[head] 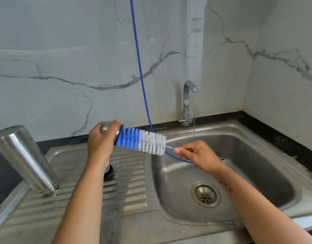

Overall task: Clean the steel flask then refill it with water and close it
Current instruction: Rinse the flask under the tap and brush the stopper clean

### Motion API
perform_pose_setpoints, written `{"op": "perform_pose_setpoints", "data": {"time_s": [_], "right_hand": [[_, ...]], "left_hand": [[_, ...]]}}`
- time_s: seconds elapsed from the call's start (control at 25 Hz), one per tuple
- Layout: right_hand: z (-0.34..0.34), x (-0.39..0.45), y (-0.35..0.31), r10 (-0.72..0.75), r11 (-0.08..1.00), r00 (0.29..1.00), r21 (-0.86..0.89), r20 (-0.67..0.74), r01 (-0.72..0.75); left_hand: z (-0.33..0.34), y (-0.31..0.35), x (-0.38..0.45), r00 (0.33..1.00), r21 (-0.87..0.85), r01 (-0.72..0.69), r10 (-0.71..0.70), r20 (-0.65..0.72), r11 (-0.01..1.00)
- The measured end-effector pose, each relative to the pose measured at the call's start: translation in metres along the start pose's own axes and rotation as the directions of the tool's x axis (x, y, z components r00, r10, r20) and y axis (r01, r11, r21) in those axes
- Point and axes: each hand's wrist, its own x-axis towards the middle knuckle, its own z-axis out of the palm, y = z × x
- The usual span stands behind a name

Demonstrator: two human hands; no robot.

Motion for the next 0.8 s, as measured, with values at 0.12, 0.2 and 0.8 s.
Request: {"op": "perform_pose_setpoints", "data": {"time_s": [0.12,0.2,0.8], "right_hand": [[0.008,0.001,0.007,-0.347,0.871,0.863,-0.467,-0.368,0.151],[0.006,0.002,0.007,-0.458,0.833,0.806,-0.496,-0.375,0.243],[-0.03,-0.008,-0.001,0.209,0.917,0.904,0.246,0.374,-0.313]], "left_hand": [[0.008,-0.004,-0.003,0.964,0.224,0.158,-0.1,-0.247,0.962],[0.008,-0.003,-0.004,0.97,0.16,0.158,-0.123,-0.209,0.974],[0.01,-0.006,-0.011,0.969,0.01,-0.171,0.17,-0.182,0.985]]}}
